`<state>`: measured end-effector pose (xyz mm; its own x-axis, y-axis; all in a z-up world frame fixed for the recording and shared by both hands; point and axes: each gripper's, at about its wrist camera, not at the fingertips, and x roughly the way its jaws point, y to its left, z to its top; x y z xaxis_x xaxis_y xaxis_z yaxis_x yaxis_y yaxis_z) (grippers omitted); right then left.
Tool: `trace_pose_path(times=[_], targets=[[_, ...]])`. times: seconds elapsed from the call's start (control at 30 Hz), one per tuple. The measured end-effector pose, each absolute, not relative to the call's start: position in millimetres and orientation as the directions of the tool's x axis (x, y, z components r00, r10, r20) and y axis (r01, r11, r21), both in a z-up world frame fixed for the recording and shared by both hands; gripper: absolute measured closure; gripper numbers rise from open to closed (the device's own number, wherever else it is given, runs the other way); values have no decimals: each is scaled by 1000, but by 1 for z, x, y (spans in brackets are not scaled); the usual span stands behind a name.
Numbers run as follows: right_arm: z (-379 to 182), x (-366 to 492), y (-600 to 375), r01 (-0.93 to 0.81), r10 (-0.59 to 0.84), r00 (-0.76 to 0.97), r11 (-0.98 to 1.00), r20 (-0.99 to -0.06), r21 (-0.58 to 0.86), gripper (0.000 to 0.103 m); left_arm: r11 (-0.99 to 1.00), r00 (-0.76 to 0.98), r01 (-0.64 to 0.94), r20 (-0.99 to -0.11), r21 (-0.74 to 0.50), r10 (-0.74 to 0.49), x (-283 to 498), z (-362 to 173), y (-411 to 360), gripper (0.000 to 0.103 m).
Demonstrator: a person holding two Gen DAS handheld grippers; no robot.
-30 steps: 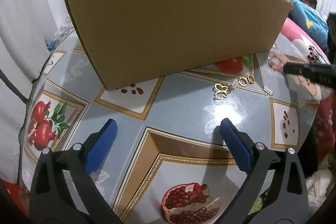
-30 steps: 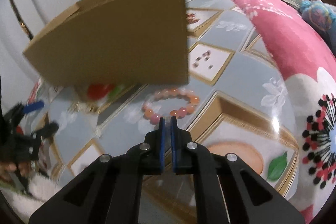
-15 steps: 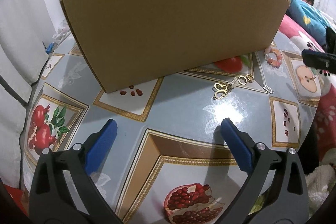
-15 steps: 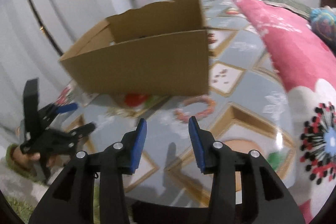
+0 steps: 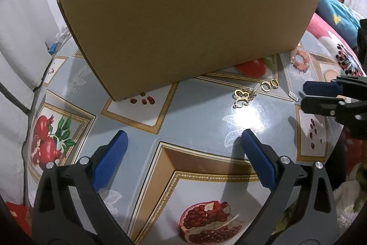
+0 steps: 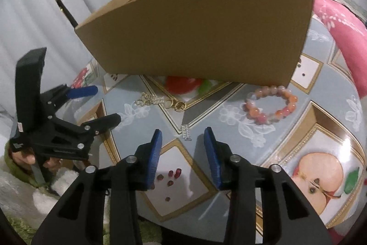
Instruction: Organize jewelry
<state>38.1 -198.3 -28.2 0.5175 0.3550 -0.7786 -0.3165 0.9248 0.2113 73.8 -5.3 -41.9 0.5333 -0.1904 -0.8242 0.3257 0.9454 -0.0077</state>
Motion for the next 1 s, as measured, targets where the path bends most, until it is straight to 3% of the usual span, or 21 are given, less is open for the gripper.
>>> trace_pose_path(times=[0.37, 0.63, 1.0], targets=[[-30, 39, -179, -349, 258, 543, 935, -799, 64, 79, 945, 547, 327, -814, -8, -196, 66, -44, -4, 7], [-30, 40, -173, -344, 234, 548, 938, -803, 38, 96, 945, 552, 327, -810, -7, -197, 66, -44, -5, 7], [-33, 39, -188, -280, 230, 559, 957, -796, 80, 98, 945, 563, 328, -801, -9, -204, 60, -44, -4, 7]])
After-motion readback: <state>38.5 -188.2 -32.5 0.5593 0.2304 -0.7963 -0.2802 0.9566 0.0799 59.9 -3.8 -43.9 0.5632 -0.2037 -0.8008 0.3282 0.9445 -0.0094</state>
